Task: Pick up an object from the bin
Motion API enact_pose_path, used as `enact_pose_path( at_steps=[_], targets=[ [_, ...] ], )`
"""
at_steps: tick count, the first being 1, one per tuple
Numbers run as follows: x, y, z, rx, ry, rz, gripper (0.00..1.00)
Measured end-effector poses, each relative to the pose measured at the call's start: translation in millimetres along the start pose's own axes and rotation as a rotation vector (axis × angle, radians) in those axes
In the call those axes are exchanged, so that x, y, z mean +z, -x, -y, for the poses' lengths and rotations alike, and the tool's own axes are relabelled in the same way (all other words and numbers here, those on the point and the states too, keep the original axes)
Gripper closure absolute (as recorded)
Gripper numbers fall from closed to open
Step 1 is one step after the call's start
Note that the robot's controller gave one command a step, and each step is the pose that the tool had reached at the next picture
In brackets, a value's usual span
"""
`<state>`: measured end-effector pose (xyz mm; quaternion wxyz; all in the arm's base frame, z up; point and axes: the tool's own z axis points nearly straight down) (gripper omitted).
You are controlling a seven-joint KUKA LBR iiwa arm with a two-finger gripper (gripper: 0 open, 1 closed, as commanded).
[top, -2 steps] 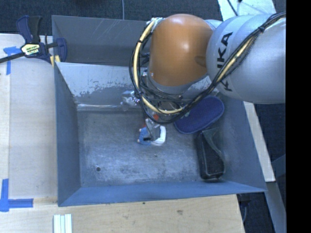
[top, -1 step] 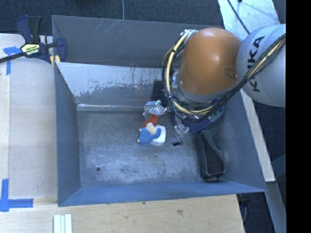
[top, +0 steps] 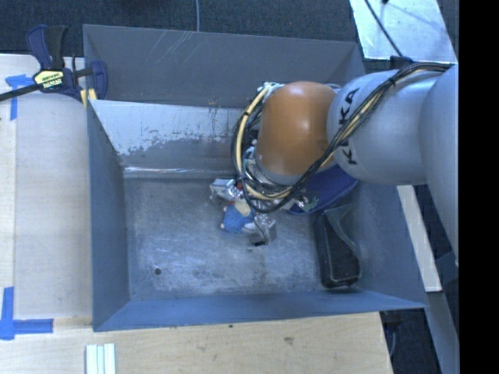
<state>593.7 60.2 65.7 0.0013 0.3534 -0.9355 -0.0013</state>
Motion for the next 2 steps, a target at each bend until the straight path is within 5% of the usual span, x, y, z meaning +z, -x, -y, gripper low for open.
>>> enact_pose_path(
  at_steps=[1,2],
  targets=[
    [-6,1.3,1,0.002,-0.005,0.005,1.0],
    [-153,16.1,-3,-0.049,-0.01,0.012,1.0]
  ],
)
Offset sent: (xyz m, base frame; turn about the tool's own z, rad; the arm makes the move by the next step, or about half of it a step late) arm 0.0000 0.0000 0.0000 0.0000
